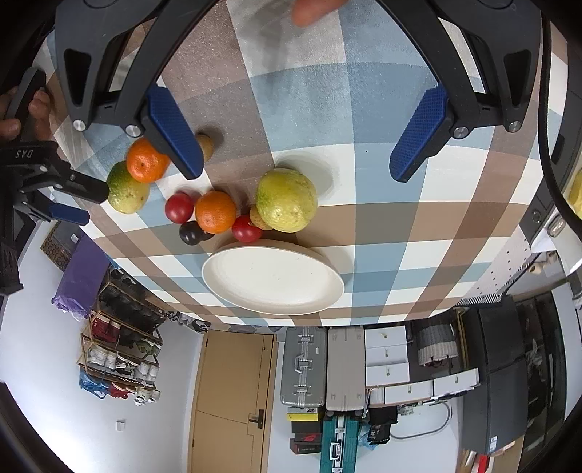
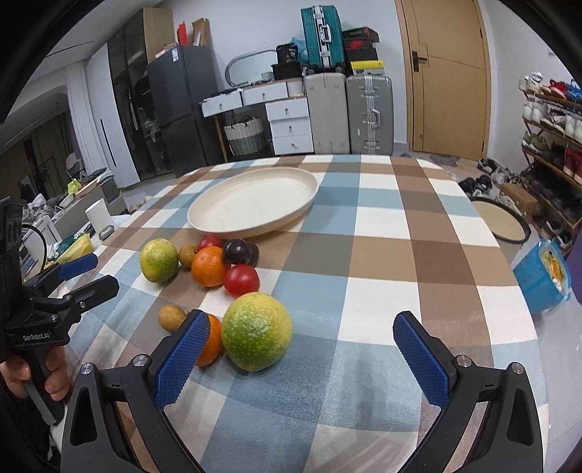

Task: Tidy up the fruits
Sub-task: 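Grasp the large green citrus with the right tool while the left tool grasps the yellow citrus, then carry both citrus onto the white plate and open both tools, then withdraw both open tools from the plate back toward the loose fruits, then grasp an orange with the right tool while the left tool grasps a small brown fruit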

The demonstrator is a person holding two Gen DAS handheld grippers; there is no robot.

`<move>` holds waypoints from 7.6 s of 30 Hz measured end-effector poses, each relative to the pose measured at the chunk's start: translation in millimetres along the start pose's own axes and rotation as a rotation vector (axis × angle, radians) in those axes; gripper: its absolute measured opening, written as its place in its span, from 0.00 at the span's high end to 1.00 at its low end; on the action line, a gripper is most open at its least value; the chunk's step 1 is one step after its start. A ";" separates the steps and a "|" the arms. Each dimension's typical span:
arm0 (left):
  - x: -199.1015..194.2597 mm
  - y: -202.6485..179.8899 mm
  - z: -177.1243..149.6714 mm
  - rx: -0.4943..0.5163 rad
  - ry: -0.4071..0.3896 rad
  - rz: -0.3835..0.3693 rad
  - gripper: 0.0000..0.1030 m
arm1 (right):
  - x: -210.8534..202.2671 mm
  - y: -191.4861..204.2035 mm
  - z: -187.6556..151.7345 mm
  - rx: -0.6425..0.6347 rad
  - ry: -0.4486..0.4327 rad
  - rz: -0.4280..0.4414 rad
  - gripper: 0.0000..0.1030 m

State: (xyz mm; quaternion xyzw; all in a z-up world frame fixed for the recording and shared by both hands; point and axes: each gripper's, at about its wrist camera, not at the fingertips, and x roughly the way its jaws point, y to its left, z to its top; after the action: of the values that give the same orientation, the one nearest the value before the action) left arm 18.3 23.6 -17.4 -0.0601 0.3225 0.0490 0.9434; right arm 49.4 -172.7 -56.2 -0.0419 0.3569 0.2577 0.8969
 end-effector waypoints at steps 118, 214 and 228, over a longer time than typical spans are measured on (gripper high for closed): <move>131.9 12.7 90.5 -0.015 0.037 -0.096 0.55 | 124.0 19.1 100.6 -0.045 0.024 0.198 0.52; 12.3 -26.8 4.3 0.093 0.040 -0.075 0.01 | 39.8 51.8 -8.5 -0.180 0.189 0.113 0.06; 15.5 -33.2 1.1 0.125 0.065 -0.112 0.01 | 38.1 60.1 -10.7 -0.188 0.208 0.202 0.46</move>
State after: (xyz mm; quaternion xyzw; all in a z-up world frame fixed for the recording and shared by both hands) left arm 35.5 -8.2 -23.3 -0.0206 0.3517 -0.0262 0.9355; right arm 36.5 -107.0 -82.8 -0.1157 0.4245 0.3729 0.8169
